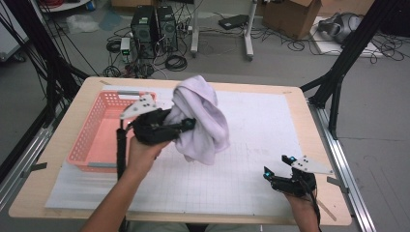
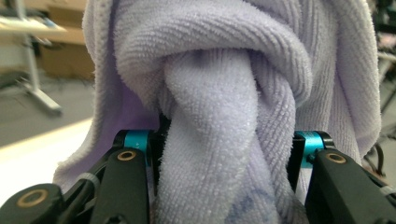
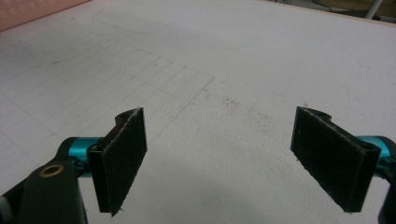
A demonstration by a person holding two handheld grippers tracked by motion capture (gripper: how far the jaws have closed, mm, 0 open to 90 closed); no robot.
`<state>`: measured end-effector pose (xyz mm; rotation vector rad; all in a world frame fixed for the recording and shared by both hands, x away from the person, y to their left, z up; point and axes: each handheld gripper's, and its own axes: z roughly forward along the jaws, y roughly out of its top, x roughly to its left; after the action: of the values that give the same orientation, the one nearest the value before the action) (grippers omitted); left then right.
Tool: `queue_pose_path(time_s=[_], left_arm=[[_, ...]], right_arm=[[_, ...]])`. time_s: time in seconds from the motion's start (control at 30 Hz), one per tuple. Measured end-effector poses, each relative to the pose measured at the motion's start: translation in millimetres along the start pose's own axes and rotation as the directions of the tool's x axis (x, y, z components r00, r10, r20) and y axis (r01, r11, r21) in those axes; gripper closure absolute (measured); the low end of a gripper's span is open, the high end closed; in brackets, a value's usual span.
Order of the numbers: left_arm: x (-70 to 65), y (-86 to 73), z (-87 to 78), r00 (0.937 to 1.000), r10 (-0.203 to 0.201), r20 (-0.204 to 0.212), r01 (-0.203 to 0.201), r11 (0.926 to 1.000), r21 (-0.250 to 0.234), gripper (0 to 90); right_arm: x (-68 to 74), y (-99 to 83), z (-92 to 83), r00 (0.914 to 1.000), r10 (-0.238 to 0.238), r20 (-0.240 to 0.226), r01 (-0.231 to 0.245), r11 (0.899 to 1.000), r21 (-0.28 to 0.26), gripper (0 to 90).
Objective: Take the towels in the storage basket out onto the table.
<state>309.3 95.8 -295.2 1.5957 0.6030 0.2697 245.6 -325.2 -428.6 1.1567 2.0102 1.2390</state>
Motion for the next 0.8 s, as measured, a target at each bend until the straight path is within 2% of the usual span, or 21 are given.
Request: queue_pose_path(time_s=[0.13, 0.17, 0.2, 0.27, 0.33, 0.37, 0.43, 0.47, 0.5, 0.53, 0.57, 0.63, 0.67, 0.7, 0.77, 0.8], left_arm=[[-5.4, -21.0, 25.9, 0.9993, -0.013, 0.034, 0.011, 0.9982, 0.059, 52.8], [-7.2, -31.0, 35.8, 0.9991, -0.015, 0.040, 0.011, 0.9956, 0.093, 52.8], [-7.2, -31.0, 35.8, 0.9991, -0.015, 0.040, 0.011, 0.9956, 0.093, 52.8], [-8.7, -40.9, 45.5, 0.9994, 0.001, 0.036, -0.006, 0.9888, 0.149, 52.7], [-8.7, -51.5, 55.4, 0.9996, 0.010, 0.028, -0.015, 0.9787, 0.205, 52.4], [-8.0, -57.1, 60.7, 0.9997, 0.008, 0.023, -0.013, 0.9722, 0.234, 52.3], [-5.7, -68.8, 72.1, 0.9999, 0.008, 0.011, -0.011, 0.9537, 0.301, 51.7], [-4.5, -75.1, 77.9, 0.9999, 0.012, 0.004, -0.012, 0.9411, 0.338, 51.7], [-3.3, -81.5, 83.9, 0.9999, 0.013, -0.001, -0.012, 0.9260, 0.377, 51.4], [-2.2, -95.2, 95.2, 0.9997, 0.020, -0.013, -0.013, 0.8948, 0.446, 50.8], [-2.2, -95.2, 95.2, 0.9997, 0.020, -0.013, -0.013, 0.8948, 0.446, 50.2], [-1.9, -106.9, 105.1, 0.9990, 0.040, -0.021, -0.023, 0.8547, 0.519, 49.1], [-1.5, -111.5, 109.1, 0.9991, 0.034, -0.025, -0.014, 0.8387, 0.544, 46.7], [-0.3, -114.1, 111.1, 0.9994, 0.022, -0.026, -0.005, 0.8379, 0.546, 46.7], [1.1, -115.7, 111.9, 0.9992, 0.003, -0.041, 0.019, 0.8485, 0.529, 45.1], [2.0, -115.5, 111.7, 0.9991, 0.002, -0.043, 0.021, 0.8485, 0.529, 44.1]], right_arm=[[-1.9, -0.9, 0.2, 1.0000, 0.004, 0.001, -0.004, 1.000, 0.002, 17.0], [-2.3, -0.9, -0.2, 1.0000, 0.003, 0.003, -0.003, 1.000, 0.002, 17.1], [-2.3, -0.9, -0.2, 1.0000, 0.003, 0.003, -0.003, 1.000, 0.002, 17.1], [-2.5, -1.0, -0.8, 1.0000, 0.004, 0.004, -0.004, 1.000, -0.002, 17.1], [-2.7, -1.2, -1.1, 1.0000, 0.003, 0.006, -0.003, 1.000, -0.001, 17.0], [-2.1, -1.1, -1.4, 1.0000, 0.005, 0.005, -0.005, 1.000, 0.002, 17.0], [-1.7, -1.0, -0.6, 1.0000, 0.003, 0.004, -0.003, 1.000, 0.002, 17.1], [-1.7, -1.0, -0.6, 1.0000, 0.003, 0.004, -0.003, 1.000, 0.002, 17.1], [-1.6, -1.0, -0.5, 1.0000, 0.005, 0.003, -0.005, 1.000, 0.006, 17.1], [-2.1, -1.5, 0.3, 1.0000, 0.004, 0.003, -0.004, 1.000, 0.009, 17.1], [-2.1, -1.5, 0.3, 1.0000, 0.004, 0.003, -0.004, 1.000, 0.009, 17.1], [-2.7, -1.8, 0.4, 1.0000, 0.002, 0.003, -0.002, 1.000, 0.012, 17.1], [-2.6, -1.9, -0.1, 1.0000, 0.006, 0.002, -0.006, 1.000, 0.010, 17.1], [-2.6, -1.9, -0.1, 1.0000, 0.006, 0.002, -0.006, 1.000, 0.010, 17.1], [-3.0, -1.9, -0.6, 1.0000, 0.004, 0.004, -0.004, 1.000, 0.008, 17.1], [-3.2, -2.0, -0.8, 1.0000, 0.003, 0.003, -0.003, 1.000, 0.008, 17.1]])
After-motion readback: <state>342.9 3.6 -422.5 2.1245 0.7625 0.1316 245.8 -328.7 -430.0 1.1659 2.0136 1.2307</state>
